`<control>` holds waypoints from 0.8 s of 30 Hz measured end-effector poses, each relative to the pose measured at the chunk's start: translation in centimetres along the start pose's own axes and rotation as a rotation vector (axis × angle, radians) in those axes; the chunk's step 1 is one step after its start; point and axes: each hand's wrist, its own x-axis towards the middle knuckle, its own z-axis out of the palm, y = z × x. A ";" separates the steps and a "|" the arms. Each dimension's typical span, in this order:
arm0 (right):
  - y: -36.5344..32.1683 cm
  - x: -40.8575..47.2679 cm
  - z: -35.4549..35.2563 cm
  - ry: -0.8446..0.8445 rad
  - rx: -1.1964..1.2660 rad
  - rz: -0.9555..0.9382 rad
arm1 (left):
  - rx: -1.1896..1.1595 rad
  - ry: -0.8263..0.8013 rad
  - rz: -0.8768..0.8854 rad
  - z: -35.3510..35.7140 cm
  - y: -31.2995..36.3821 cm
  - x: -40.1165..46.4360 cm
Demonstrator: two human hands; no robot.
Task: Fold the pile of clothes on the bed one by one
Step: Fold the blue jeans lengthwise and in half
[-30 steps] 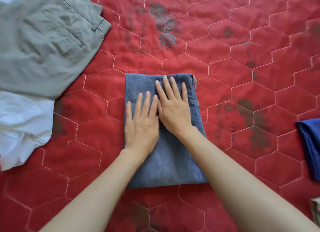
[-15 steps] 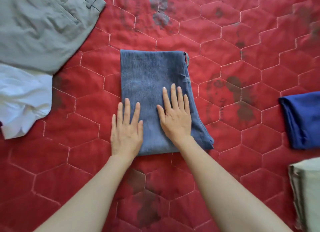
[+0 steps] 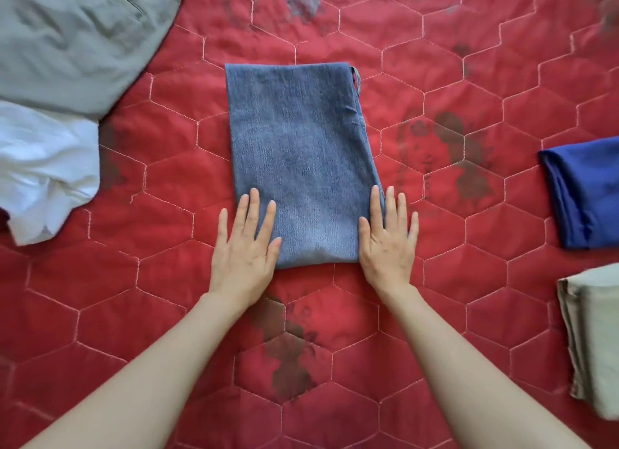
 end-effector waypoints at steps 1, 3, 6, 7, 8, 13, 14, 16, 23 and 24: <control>0.0 0.0 0.0 -0.002 0.003 -0.002 | 0.037 0.011 0.049 -0.5 -0.1 1.1; 0.2 -0.1 0.1 0.000 -0.001 -0.008 | 0.109 0.040 0.145 -1.7 -0.6 4.6; 0.4 -0.1 0.2 -0.007 -0.012 -0.017 | 0.169 0.058 0.261 -3.8 -1.4 12.6; 0.4 -0.1 0.2 -0.006 -0.018 -0.018 | 0.183 0.056 0.303 -4.4 -1.6 15.6; 0.4 -0.1 0.2 -0.003 -0.024 -0.019 | 0.214 0.050 0.352 -5.1 -1.8 18.3; -0.8 -0.8 -0.4 0.046 -0.044 0.084 | 0.399 -0.023 0.472 -7.6 -2.8 24.9; -1.2 -1.2 -0.5 0.055 -0.038 0.127 | 0.392 -0.019 0.473 -7.9 -2.9 24.9; -2.1 -2.1 -0.7 0.070 -0.006 0.196 | 0.358 -0.013 0.441 -8.1 -3.1 24.2; -3.3 -4.7 -1.2 0.077 0.300 0.267 | 0.162 0.067 0.068 -6.0 -3.4 16.5; -3.1 -4.7 -1.3 0.051 0.345 0.263 | 0.125 0.082 -0.013 -5.5 -3.2 14.1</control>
